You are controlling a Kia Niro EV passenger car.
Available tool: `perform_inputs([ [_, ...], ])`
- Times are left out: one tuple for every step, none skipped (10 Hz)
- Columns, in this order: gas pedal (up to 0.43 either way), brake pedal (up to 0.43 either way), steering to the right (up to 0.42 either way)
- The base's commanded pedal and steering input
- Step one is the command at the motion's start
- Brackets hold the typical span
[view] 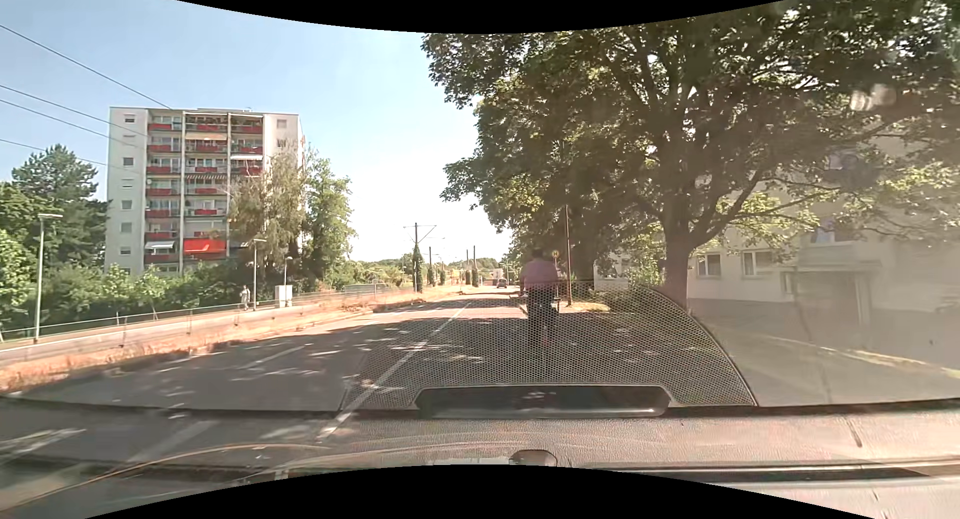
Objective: Follow the waypoints while adhering to traffic rules and regulations
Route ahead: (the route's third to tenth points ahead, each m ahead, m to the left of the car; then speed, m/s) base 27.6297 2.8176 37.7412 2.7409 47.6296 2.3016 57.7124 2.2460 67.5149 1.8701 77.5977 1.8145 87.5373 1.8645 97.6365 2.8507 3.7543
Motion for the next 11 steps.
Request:
perform_inputs([
  [0.047,0.0,-0.001],
  [0.047,0.0,0.0],
  [0.047,0.0,0.0],
  [0.047,0.0,0.0],
  [0.047,0.0,0.0],
  [0.059,0.0,-0.001],
  [0.067,0.0,-0.001],
  [0.067,0.0,-0.001],
  [0.067,0.0,-0.001],
  [0.067,0.0,-0.001],
  [0.067,0.0,-0.001],
])
